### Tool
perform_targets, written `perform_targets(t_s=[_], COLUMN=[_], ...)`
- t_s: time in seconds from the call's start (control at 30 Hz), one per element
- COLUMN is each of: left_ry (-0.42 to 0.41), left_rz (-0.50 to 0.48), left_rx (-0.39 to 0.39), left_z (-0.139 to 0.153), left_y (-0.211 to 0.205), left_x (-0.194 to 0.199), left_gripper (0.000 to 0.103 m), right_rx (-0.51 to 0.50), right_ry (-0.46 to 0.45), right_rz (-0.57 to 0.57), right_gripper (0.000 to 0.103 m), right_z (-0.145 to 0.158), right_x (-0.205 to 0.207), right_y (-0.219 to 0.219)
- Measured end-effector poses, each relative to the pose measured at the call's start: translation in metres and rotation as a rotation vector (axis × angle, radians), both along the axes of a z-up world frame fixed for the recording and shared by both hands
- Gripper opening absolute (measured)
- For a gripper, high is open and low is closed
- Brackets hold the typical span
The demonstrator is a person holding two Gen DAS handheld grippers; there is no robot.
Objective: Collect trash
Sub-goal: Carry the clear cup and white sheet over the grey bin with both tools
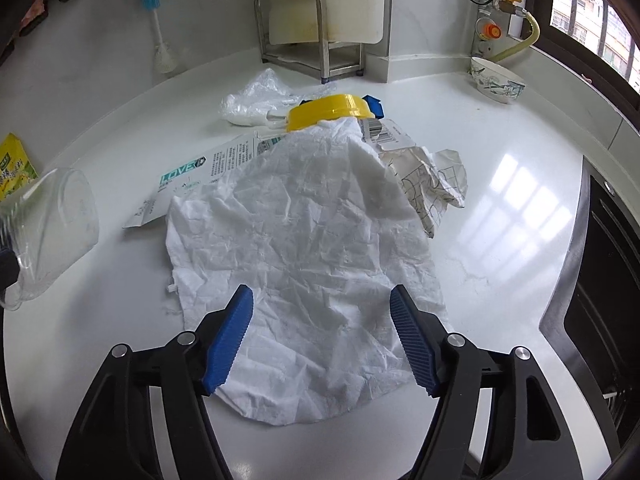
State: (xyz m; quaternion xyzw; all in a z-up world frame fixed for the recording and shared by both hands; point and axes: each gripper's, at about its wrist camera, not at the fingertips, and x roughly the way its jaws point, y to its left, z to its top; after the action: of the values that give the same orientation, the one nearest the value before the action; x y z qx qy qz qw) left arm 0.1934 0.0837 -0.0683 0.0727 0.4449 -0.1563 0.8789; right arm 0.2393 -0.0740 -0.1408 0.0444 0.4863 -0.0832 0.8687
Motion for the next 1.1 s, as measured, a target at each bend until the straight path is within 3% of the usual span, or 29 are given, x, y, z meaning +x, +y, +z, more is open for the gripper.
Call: perform_targets(t_s=[0.1,0.17,0.27,0.33,0.37,0.67,0.9,1.1], left_ry=[0.001,0.002,0.006,0.008,0.008,-0.003,-0.001,0.010], left_rz=[0.003,0.005,0.008,0.010,0.012,0.027,0.043,0.043], left_rx=[0.004,0.005,0.009,0.009,0.009,0.010,0.008,0.003], left_z=[-0.001,-0.001,-0.002,-0.003,-0.003,0.003,0.006,0.006], left_y=[0.001,0.002,0.001,0.001,0.001,-0.004,-0.023,-0.054], left_x=[0.000,0.000,-0.001,-0.002,-0.002,-0.015,-0.046,-0.092], left_gripper=[0.006,0.006,0.006,0.006,0.006,0.006,0.006,0.006], right_rx=[-0.031,-0.006,-0.002,0.001,0.008,0.164,0.170,0.144], right_ry=[0.005,0.002,0.002,0.011,0.014,-0.039,-0.056,-0.031], right_rz=[0.017,0.032,0.074,0.093,0.095,0.038,0.050,0.058], right_gripper=[0.068,0.062,0.041,0.009,0.005,0.004,0.004,0.004], right_z=[-0.007,-0.008,-0.006,-0.004,-0.003,0.019,0.045,0.048], right_x=[0.002,0.002,0.002,0.002,0.001,-0.041,-0.108,-0.173], right_y=[0.007,0.008,0.015,0.020,0.021,0.002,-0.017,-0.043])
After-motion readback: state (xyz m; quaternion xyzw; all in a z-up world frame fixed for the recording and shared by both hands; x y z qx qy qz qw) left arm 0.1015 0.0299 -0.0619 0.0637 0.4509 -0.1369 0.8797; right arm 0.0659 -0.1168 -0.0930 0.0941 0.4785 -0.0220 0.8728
